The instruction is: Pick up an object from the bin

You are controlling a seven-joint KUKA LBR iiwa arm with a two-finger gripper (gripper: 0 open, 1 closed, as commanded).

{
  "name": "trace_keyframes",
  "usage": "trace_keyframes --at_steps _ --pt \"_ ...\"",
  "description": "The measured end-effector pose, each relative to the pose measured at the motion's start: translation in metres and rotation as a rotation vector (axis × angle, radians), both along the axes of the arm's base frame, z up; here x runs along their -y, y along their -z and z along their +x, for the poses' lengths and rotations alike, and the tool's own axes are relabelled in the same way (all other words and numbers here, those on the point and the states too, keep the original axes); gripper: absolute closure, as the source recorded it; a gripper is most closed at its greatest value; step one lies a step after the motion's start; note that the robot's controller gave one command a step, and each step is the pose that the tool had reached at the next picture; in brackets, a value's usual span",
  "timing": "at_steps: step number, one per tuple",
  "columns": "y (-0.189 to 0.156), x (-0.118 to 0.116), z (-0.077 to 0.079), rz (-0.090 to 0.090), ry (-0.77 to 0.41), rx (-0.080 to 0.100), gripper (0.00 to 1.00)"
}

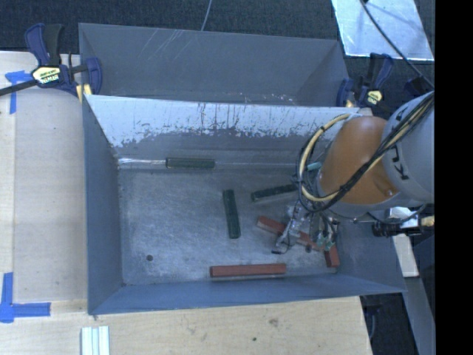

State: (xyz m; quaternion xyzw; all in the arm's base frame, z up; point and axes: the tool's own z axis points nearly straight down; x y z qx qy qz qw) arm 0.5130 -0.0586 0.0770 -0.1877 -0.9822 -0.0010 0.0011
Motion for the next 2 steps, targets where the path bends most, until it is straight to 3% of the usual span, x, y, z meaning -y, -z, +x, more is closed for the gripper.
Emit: trace_keyframes --at_steps 1,2 --pt "-0.022 0.001 -0.002 -0.001 0.0 -0.007 1.0" --pt "-0.045 0.001 0.0 -0.002 0.001 0.0 1.0"
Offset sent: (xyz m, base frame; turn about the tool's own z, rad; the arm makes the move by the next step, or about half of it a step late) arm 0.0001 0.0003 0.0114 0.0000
